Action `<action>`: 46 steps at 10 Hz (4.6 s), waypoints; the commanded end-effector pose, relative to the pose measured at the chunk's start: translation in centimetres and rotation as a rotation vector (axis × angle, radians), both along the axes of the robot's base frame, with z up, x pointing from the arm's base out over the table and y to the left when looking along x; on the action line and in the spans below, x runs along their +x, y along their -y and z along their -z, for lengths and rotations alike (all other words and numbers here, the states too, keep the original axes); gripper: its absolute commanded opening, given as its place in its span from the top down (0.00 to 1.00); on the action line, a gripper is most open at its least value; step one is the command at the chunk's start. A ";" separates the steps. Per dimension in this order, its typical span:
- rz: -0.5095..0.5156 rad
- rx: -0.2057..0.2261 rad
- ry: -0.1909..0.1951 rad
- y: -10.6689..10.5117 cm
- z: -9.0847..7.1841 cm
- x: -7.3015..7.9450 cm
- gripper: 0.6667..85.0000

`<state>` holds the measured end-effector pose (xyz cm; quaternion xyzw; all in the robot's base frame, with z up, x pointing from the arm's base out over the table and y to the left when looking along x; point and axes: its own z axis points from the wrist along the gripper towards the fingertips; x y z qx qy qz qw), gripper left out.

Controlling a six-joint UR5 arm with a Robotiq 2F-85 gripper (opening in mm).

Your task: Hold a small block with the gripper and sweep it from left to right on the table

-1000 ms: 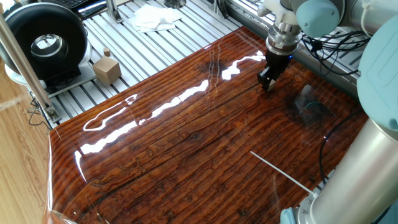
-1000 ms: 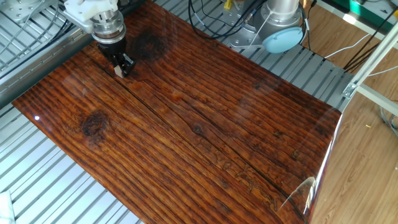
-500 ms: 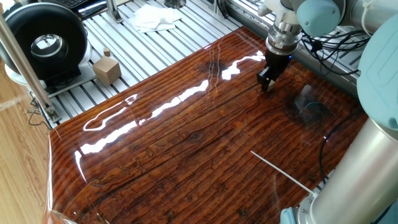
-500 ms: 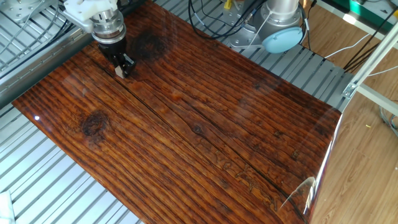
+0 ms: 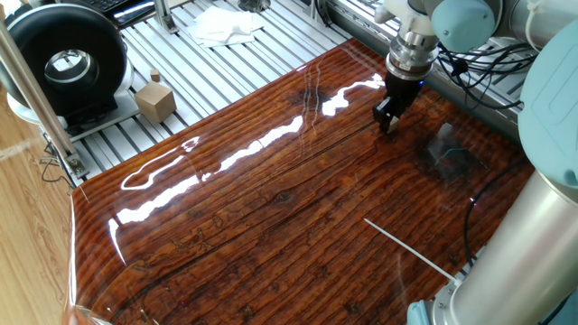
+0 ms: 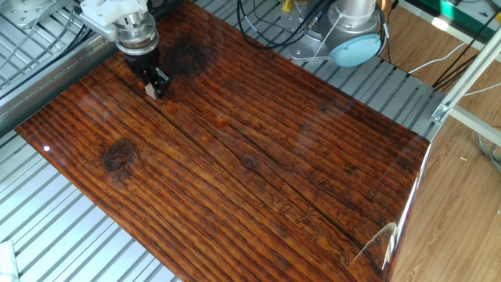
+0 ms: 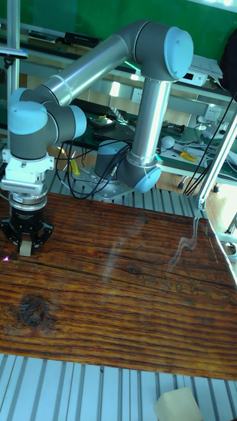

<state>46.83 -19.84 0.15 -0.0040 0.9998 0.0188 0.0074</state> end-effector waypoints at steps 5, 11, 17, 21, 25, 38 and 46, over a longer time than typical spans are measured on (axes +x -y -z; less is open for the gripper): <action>0.009 0.025 0.011 -0.5 -0.1 0.3 1.00; 0.013 0.033 0.012 -0.8 -0.1 0.3 1.00; 0.020 0.044 0.013 -1.2 -0.1 0.4 1.00; 0.023 0.045 0.013 -1.3 -0.1 0.4 1.00; 0.028 0.051 0.012 -1.6 -0.1 0.4 1.00; 0.052 0.053 0.003 -2.4 -0.1 0.3 1.00; 0.061 0.056 -0.002 -2.7 -0.2 0.3 1.00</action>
